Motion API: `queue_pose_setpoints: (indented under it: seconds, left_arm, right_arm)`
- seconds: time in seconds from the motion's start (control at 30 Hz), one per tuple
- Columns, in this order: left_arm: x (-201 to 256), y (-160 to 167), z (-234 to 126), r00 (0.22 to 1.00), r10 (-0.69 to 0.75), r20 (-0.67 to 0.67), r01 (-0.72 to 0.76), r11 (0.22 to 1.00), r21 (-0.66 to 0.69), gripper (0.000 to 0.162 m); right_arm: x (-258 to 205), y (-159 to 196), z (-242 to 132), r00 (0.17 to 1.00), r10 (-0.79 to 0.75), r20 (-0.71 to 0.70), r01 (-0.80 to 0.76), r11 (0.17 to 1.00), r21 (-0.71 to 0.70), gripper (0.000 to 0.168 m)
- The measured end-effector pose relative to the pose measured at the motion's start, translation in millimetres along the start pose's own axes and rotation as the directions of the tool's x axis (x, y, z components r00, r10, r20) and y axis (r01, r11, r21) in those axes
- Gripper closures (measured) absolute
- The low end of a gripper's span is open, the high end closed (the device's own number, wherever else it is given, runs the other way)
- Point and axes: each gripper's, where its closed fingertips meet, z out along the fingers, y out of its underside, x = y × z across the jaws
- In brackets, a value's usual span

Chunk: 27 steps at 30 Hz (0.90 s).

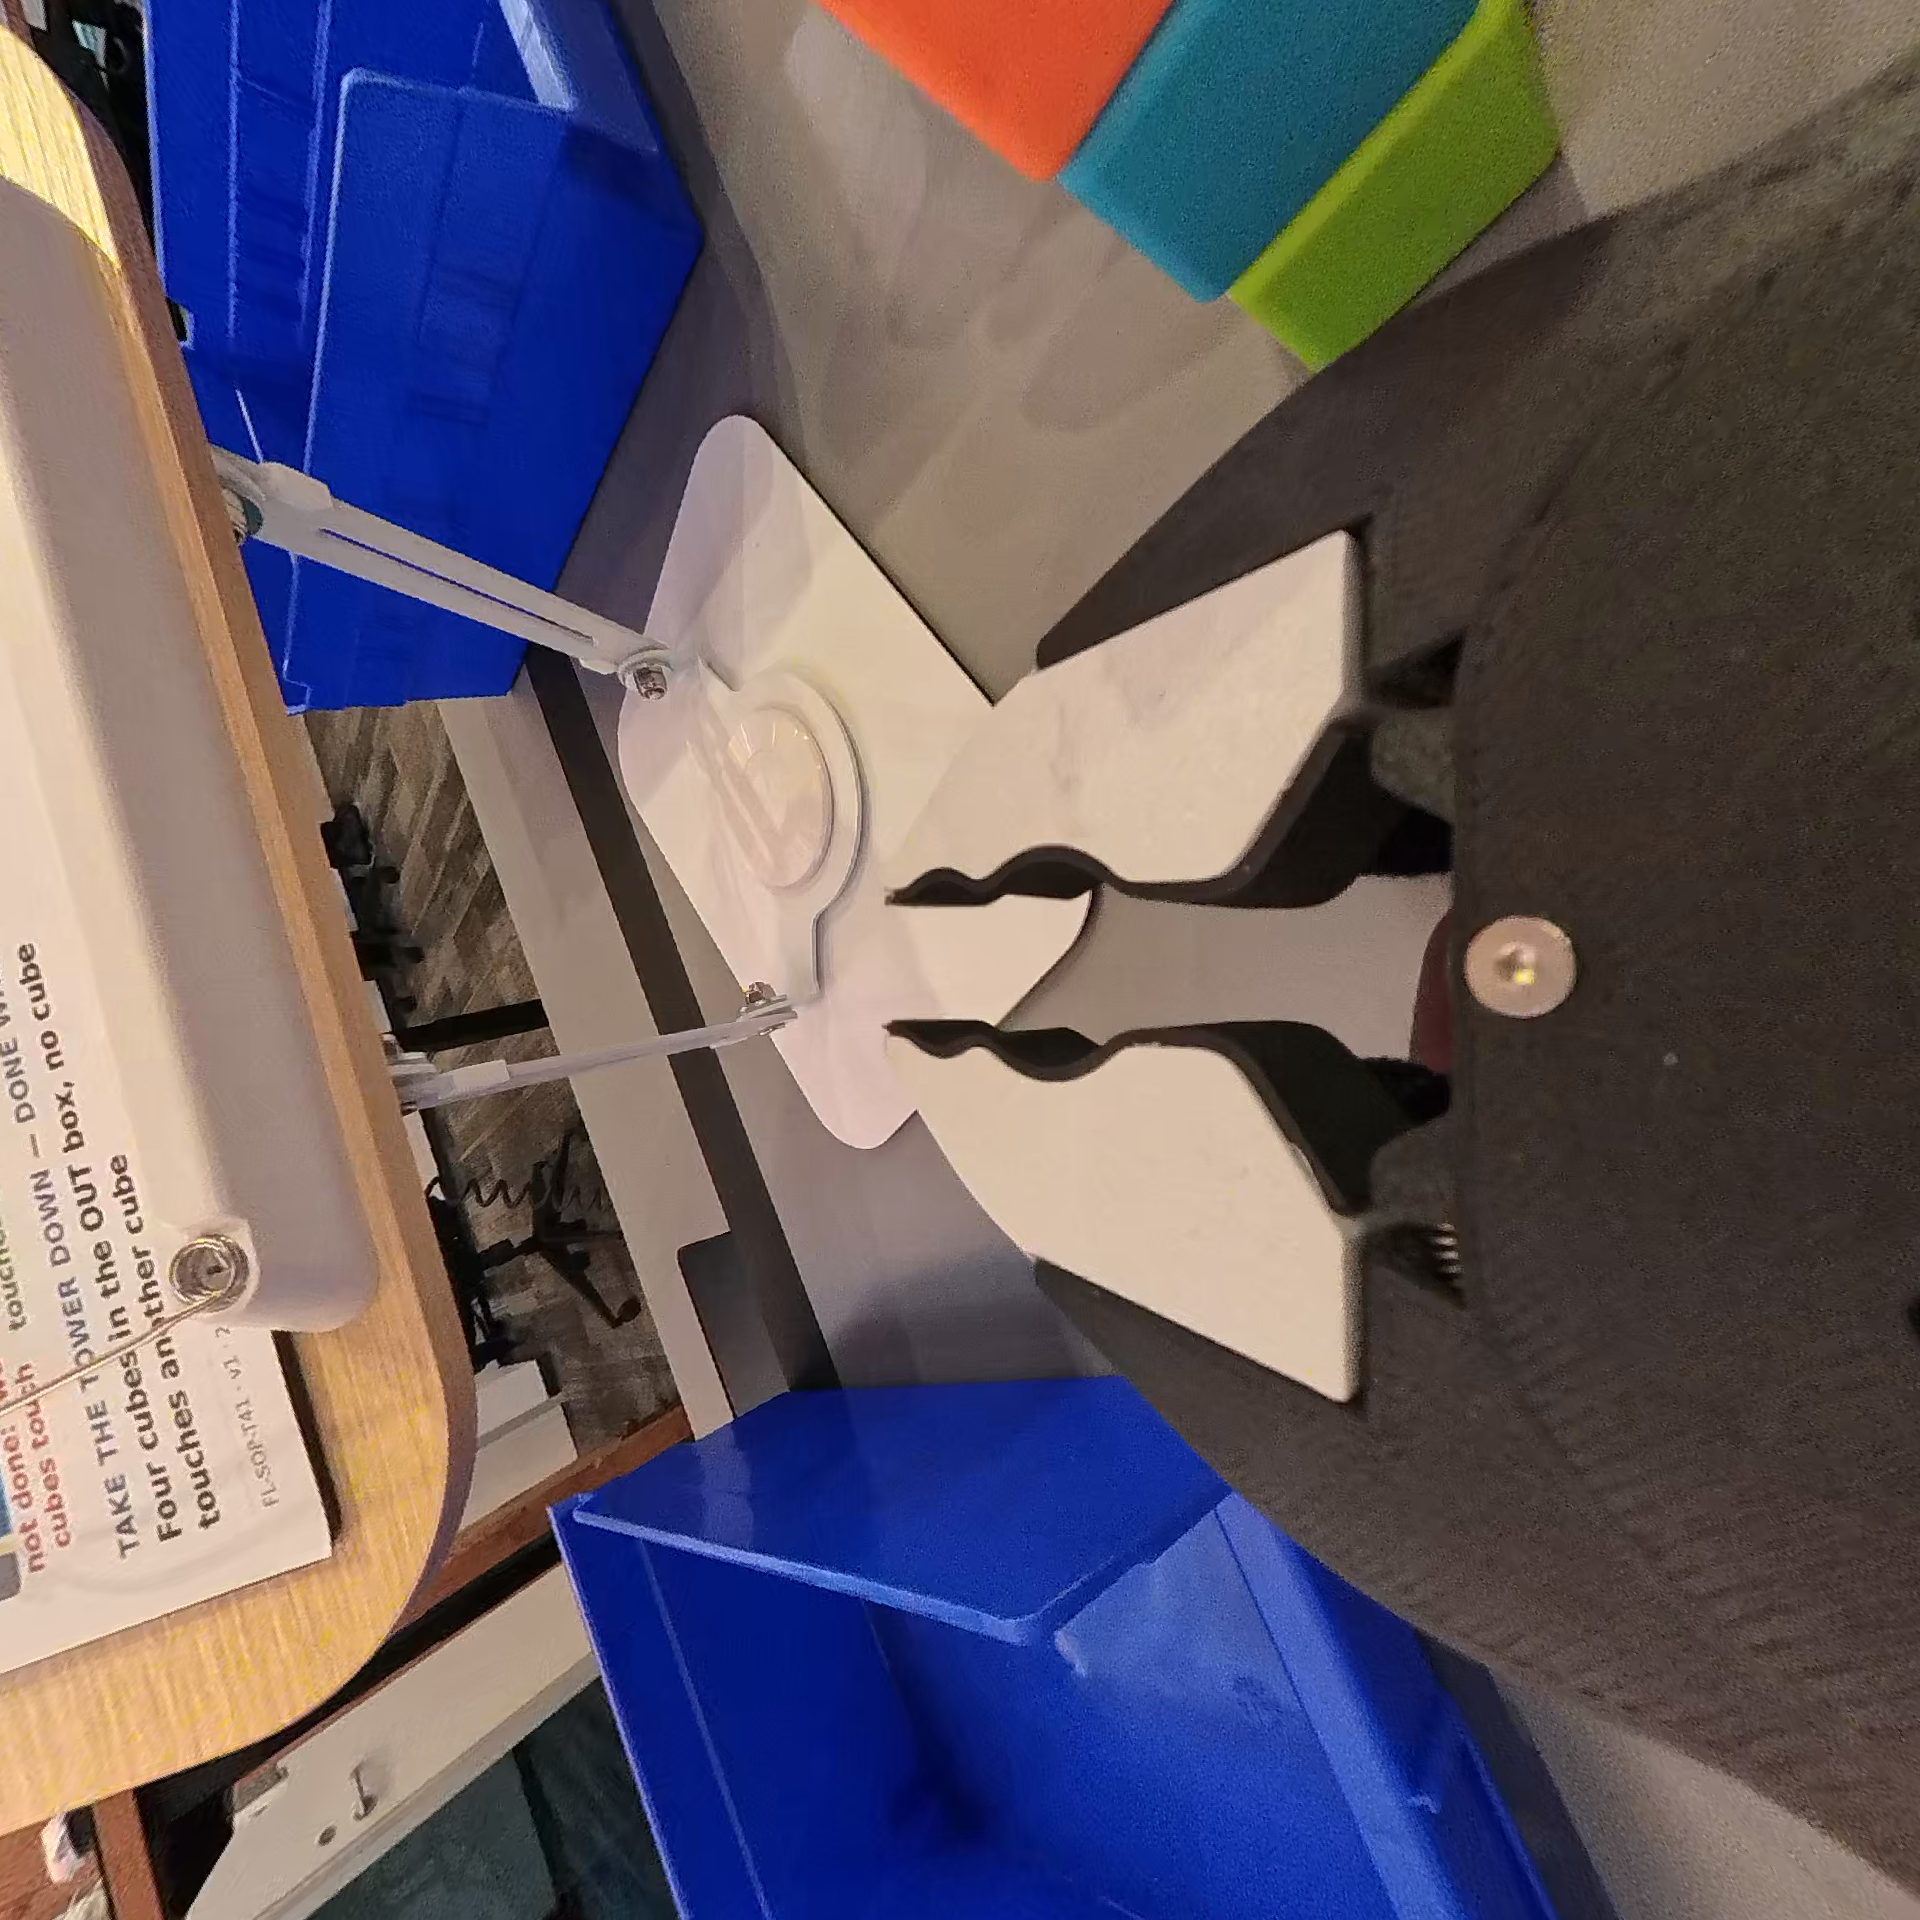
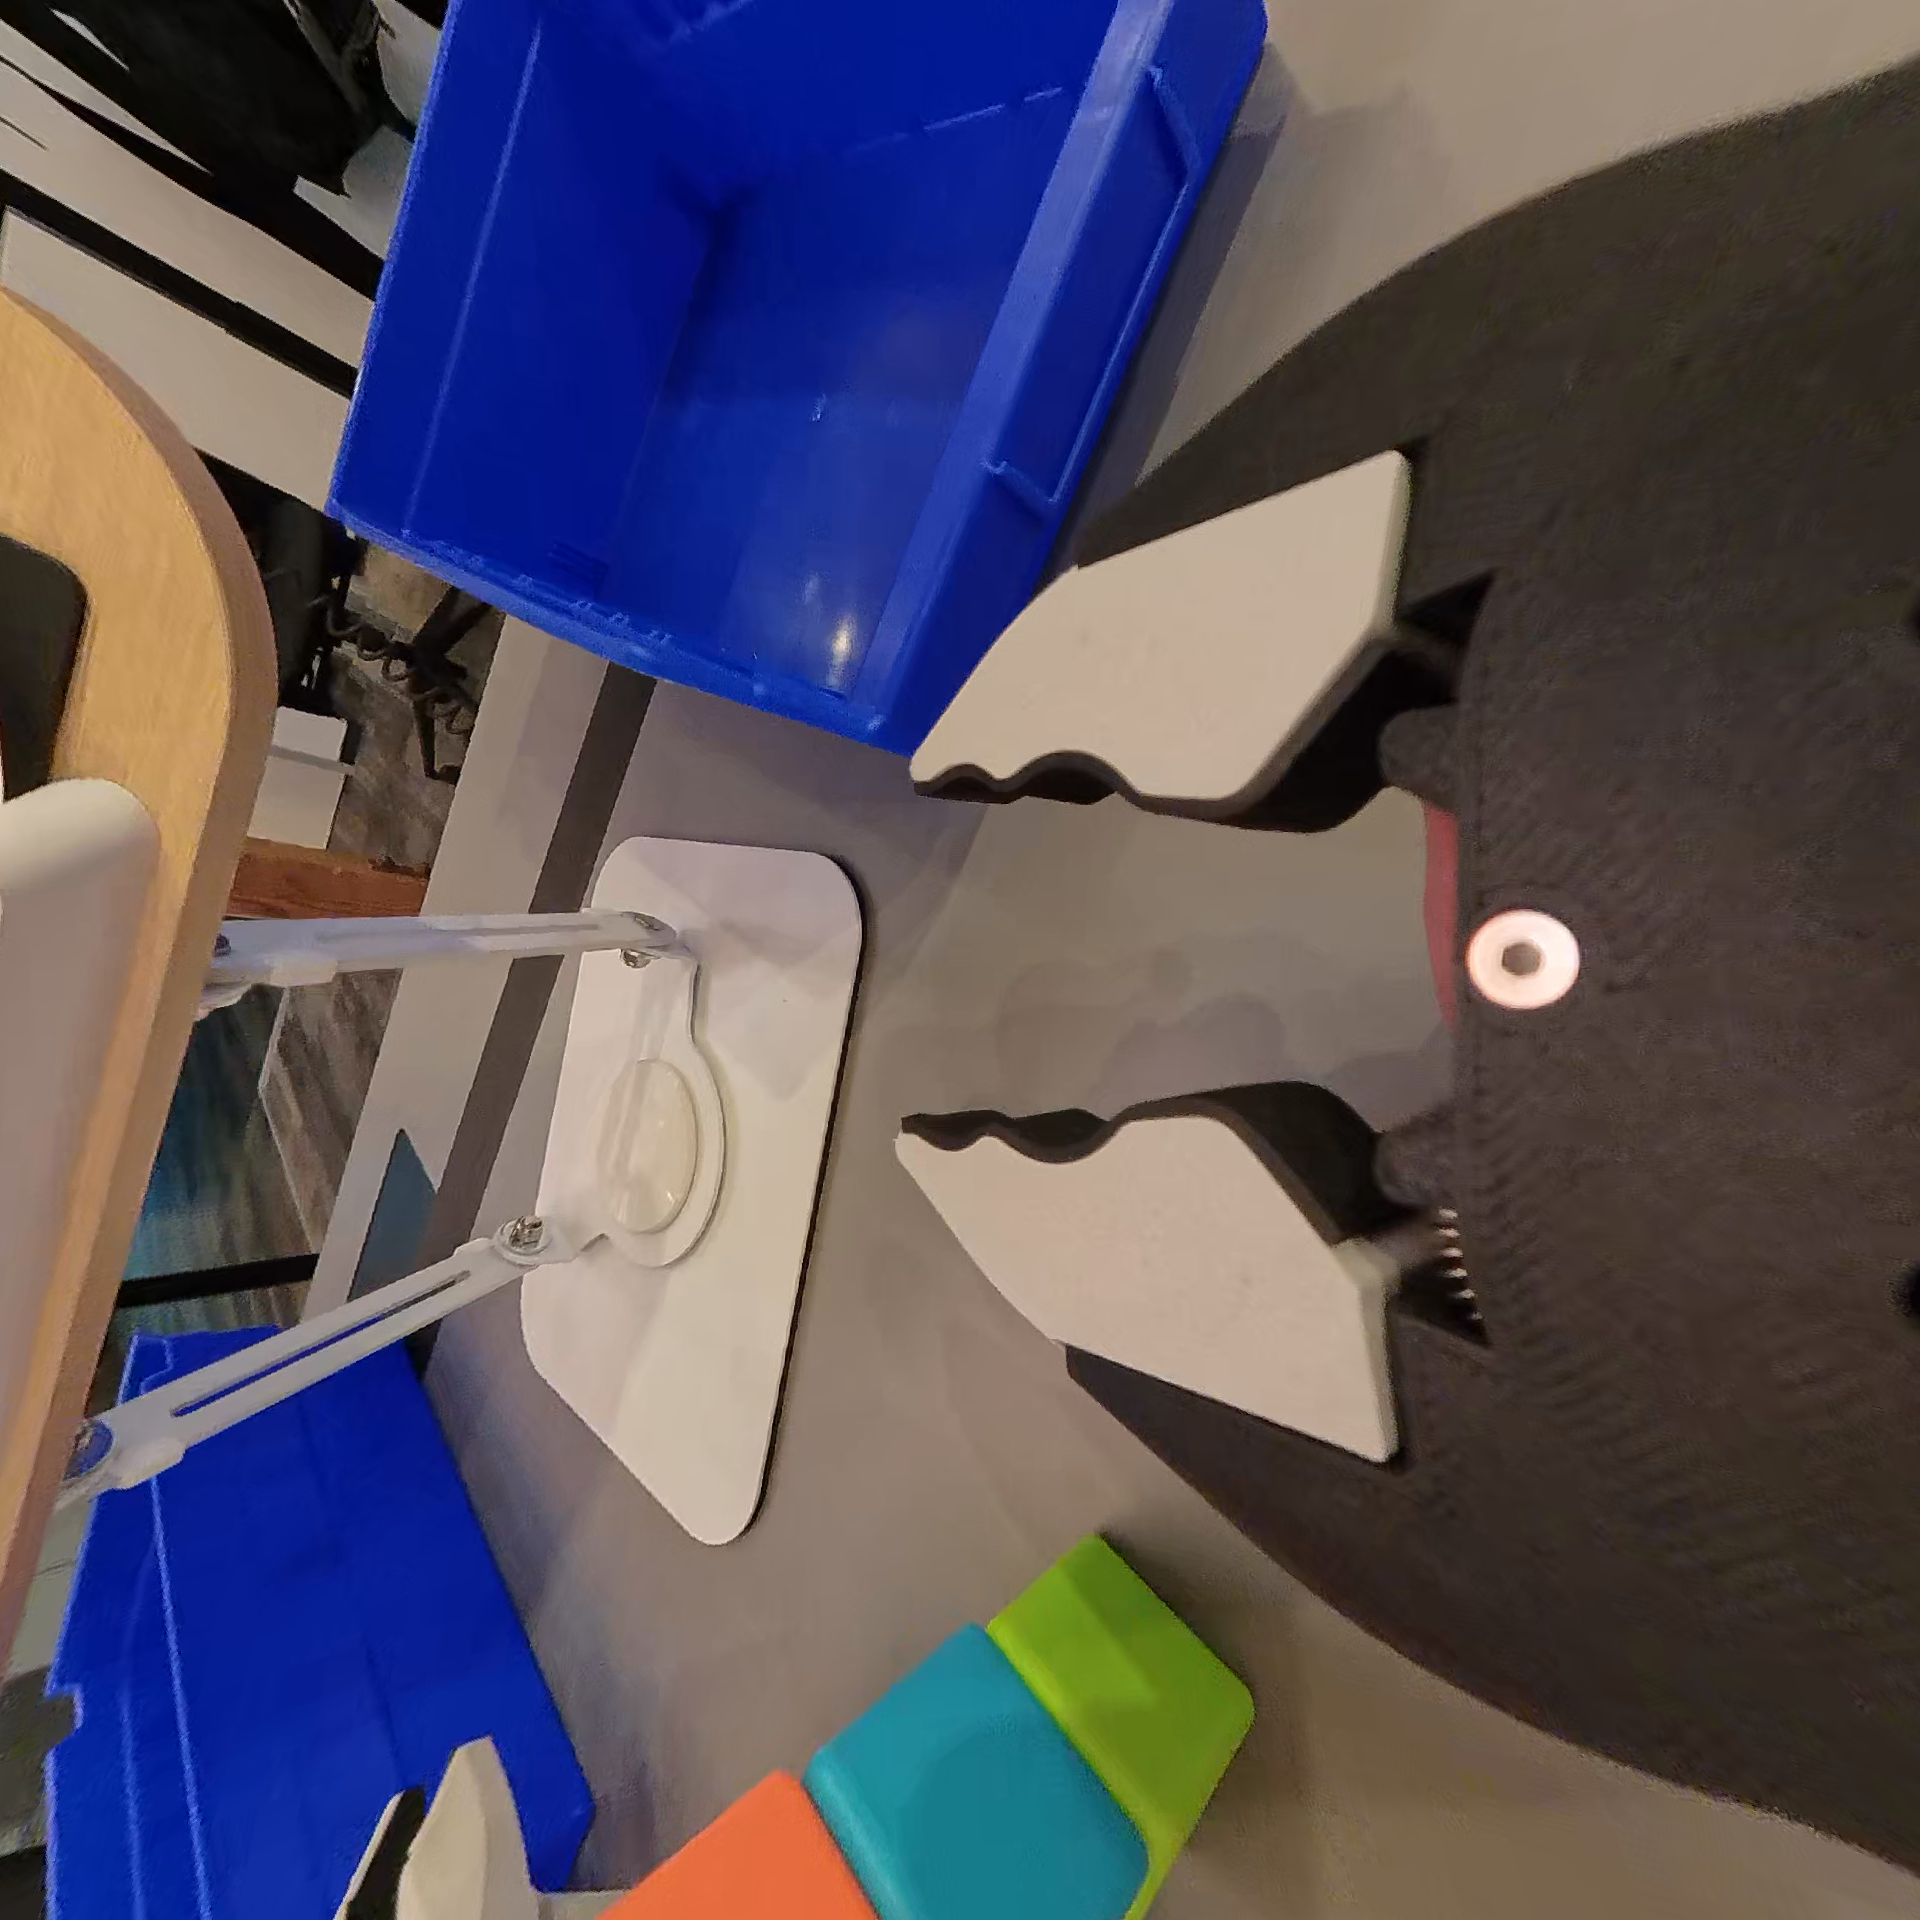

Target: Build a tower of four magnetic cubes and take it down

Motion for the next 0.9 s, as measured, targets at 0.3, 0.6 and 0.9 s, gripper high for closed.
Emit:
queue_pose_setpoints:
  seconds: [0.3,0.6,0.9]
  left_arm:
    - [4,-21,-16,0.985,-0.004,-0.174,0.017,0.997,0.076,0.106]
    - [51,-43,-65,0.743,0.003,-0.669,0.161,0.97,0.184,0.085]
    - [118,-33,-74,0.568,0.087,-0.819,0.095,0.981,0.17,0.086]
  right_arm:
    - [-13,-3,-1,0.998,-0.053,0.045,0.052,0.998,0.024,0.111]
    - [-13,-4,-1,0.997,-0.028,0.077,0.026,0.999,0.029,0.113]
    - [-16,-2,-1,0.994,-0.036,0.101,0.034,0.999,0.021,0.115]
